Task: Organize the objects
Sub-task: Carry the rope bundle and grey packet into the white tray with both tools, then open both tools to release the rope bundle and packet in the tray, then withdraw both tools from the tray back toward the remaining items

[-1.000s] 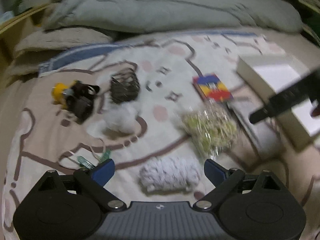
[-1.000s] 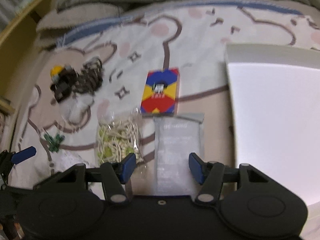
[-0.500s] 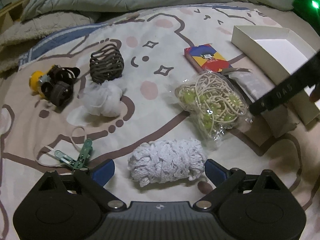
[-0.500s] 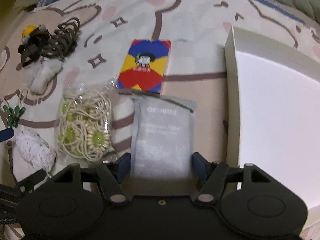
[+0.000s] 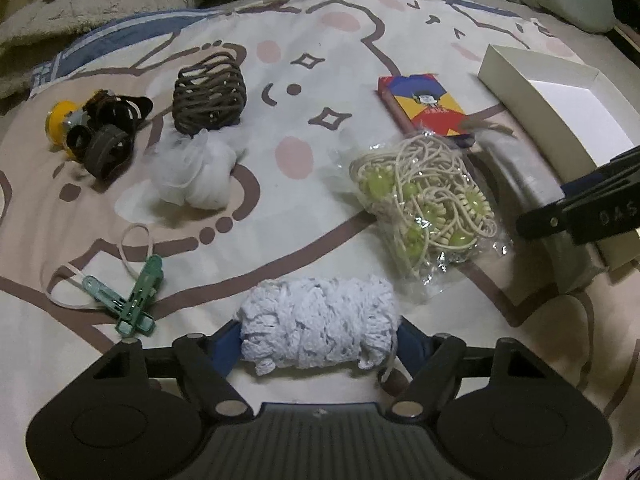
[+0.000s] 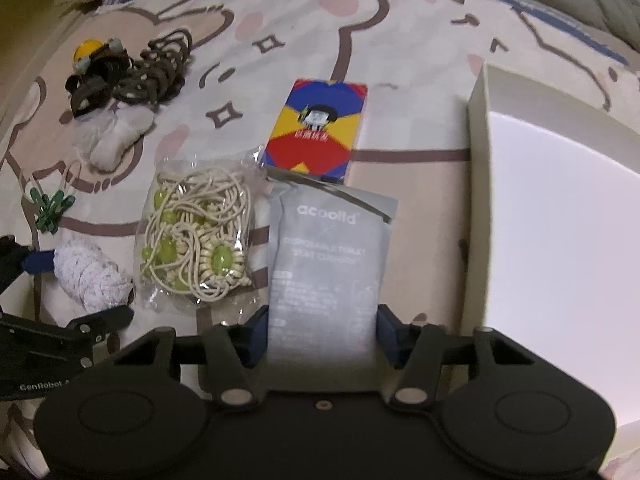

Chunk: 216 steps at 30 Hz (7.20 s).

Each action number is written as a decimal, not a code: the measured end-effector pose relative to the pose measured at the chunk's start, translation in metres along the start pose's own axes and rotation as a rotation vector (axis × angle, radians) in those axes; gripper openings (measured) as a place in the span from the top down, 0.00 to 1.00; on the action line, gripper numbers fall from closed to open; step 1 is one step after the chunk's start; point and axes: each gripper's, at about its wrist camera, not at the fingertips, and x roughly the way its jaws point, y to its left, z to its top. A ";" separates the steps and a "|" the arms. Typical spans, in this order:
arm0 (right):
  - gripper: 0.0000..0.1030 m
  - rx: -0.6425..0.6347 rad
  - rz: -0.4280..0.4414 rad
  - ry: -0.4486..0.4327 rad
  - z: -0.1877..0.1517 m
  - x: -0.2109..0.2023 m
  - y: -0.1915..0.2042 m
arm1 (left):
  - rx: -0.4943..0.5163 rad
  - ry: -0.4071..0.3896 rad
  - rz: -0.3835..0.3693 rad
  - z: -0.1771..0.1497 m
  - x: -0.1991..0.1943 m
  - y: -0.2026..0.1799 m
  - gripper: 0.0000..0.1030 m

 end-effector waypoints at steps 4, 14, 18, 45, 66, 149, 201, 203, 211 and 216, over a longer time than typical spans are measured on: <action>0.46 -0.015 -0.011 -0.069 0.001 -0.020 -0.005 | -0.037 -0.054 0.042 0.004 -0.015 0.004 0.26; 0.46 -0.022 -0.027 -0.272 0.001 -0.074 -0.024 | -0.173 -0.250 0.106 0.028 -0.067 -0.004 0.26; 0.46 -0.020 -0.047 -0.329 -0.003 -0.091 -0.036 | -0.201 -0.309 0.108 0.036 -0.084 -0.017 0.26; 0.46 0.083 -0.265 -0.390 -0.061 -0.117 -0.214 | -0.094 -0.329 -0.076 0.096 -0.074 -0.201 0.26; 0.44 0.000 -0.302 -0.256 -0.091 -0.064 -0.282 | -0.170 -0.126 -0.183 0.108 -0.014 -0.282 0.26; 0.00 0.344 -0.261 -0.484 -0.172 -0.188 -0.261 | -0.001 -0.257 -0.098 0.066 -0.088 -0.251 0.00; 0.00 0.139 -0.108 -0.522 -0.069 -0.159 -0.134 | -0.209 -0.383 0.114 0.047 -0.111 -0.066 0.00; 0.00 0.130 -0.103 -0.525 -0.065 -0.157 -0.127 | -0.219 -0.396 0.116 0.045 -0.112 -0.058 0.00; 0.00 0.123 -0.090 -0.548 -0.050 -0.152 -0.101 | -0.207 -0.395 0.138 0.039 -0.101 -0.043 0.00; 0.00 0.143 -0.081 -0.574 -0.040 -0.148 -0.091 | -0.215 -0.304 0.127 0.041 -0.079 -0.040 0.00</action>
